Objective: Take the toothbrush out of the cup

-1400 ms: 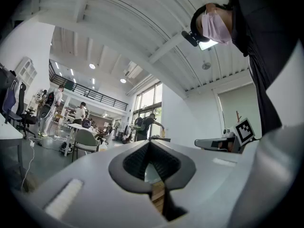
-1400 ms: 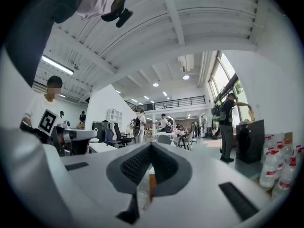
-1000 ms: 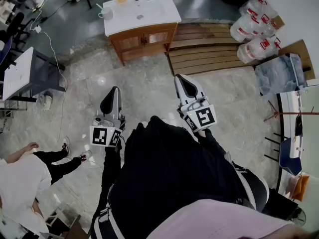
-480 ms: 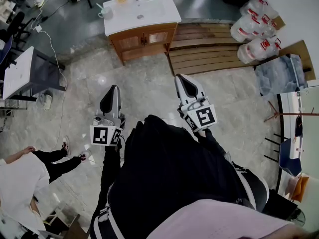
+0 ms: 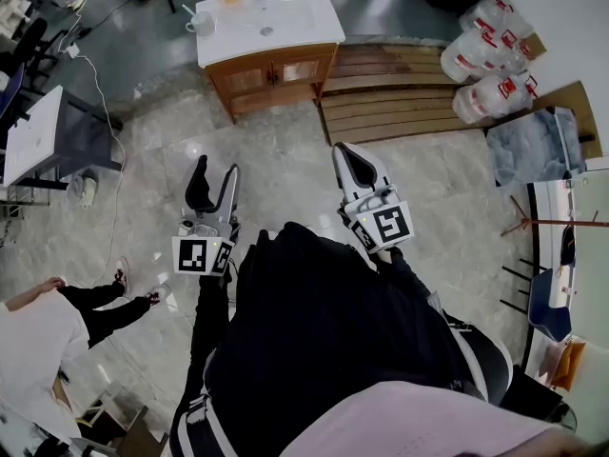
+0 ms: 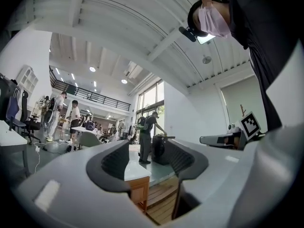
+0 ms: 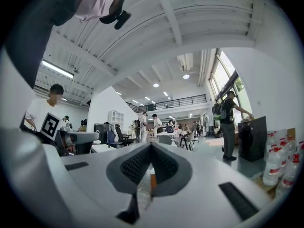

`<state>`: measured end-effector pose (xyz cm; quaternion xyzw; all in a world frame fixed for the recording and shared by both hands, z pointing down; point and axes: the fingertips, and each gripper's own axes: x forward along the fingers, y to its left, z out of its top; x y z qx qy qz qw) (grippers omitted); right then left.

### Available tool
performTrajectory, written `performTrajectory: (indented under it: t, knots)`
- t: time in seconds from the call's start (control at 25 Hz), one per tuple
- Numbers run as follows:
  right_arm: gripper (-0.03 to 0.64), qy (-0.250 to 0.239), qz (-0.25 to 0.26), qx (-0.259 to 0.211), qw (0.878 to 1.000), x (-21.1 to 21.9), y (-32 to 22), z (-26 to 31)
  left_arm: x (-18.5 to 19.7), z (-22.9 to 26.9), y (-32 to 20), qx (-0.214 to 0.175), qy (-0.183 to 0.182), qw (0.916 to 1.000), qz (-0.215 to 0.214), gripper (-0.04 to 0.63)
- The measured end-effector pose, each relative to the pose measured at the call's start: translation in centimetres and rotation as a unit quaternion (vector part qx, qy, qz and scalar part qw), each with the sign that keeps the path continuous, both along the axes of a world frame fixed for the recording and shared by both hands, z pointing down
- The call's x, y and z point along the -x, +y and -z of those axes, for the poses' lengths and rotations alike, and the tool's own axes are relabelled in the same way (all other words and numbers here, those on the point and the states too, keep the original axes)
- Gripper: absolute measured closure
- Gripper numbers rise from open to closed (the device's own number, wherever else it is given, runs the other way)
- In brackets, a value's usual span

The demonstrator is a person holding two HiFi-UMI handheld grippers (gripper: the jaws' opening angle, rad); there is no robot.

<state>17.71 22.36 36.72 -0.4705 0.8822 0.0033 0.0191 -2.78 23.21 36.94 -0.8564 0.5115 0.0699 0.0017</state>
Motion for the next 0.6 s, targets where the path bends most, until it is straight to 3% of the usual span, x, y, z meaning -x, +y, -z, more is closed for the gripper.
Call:
performTrajectory:
  t: [0.6]
  knots:
    - [0.615, -0.007, 0.034, -0.002, 0.999, -3.4, -3.7, -0.6, -3.0, -1.9, -3.9, 0.011, -0.007, 0.9993, 0.035, 0.289]
